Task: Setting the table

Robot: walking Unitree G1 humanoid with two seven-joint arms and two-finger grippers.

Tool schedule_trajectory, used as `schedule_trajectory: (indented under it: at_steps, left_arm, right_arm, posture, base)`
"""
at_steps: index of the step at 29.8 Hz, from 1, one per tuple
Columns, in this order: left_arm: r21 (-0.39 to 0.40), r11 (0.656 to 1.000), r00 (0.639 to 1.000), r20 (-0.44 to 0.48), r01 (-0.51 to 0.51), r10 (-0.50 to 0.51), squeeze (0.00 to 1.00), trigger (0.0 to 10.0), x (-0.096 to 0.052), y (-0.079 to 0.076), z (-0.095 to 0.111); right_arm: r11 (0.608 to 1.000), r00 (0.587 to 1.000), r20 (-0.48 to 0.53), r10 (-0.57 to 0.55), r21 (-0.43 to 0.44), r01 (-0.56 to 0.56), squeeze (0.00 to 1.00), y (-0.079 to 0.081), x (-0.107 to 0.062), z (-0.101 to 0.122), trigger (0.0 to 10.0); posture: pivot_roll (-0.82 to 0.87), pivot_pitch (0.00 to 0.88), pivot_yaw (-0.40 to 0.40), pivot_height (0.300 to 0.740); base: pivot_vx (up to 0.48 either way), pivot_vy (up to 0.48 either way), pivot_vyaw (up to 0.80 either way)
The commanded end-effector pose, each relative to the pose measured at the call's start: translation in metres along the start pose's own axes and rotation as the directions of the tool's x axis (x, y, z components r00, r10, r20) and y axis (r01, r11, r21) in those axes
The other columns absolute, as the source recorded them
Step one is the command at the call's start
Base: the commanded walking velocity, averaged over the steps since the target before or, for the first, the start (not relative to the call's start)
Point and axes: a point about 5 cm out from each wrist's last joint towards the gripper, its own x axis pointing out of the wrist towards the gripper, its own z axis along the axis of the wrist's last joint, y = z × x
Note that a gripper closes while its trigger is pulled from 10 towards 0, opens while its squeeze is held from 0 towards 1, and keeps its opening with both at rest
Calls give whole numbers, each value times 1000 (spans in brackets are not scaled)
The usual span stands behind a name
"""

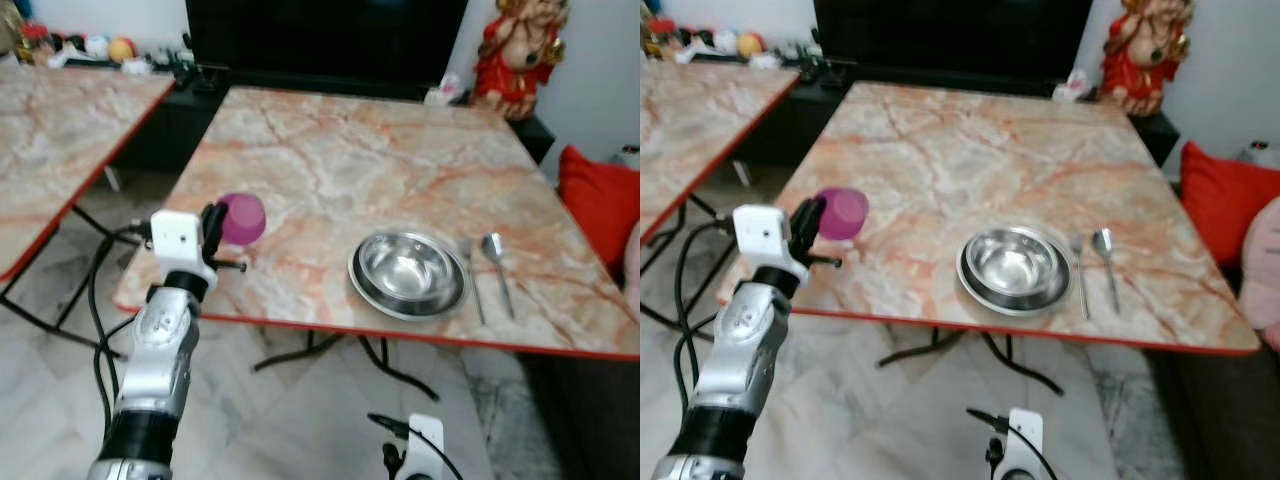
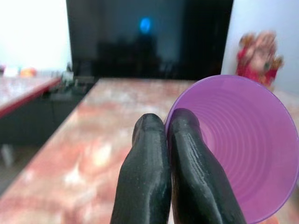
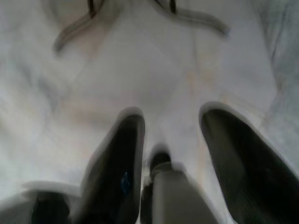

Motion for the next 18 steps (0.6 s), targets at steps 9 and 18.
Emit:
schedule_trajectory:
  at_steps: [9,18]
  left_arm:
    - [11,995,994,-48,102,-102,0,10000,2,-3,-4]
    - [-47,996,996,-50,73,-75,0,10000,0,-4,-6]
  right_arm:
    - [1000,1000,16,-16,1,16,0,-4,0,2,10000]
    - [1000,1000,12,-22,4,22,0,-7,1,2,10000]
  posture:
    - [132,0,-70,736]
    - [123,0,-87,736]
  base:
    - [0,0,0]
    - [0,0,0]
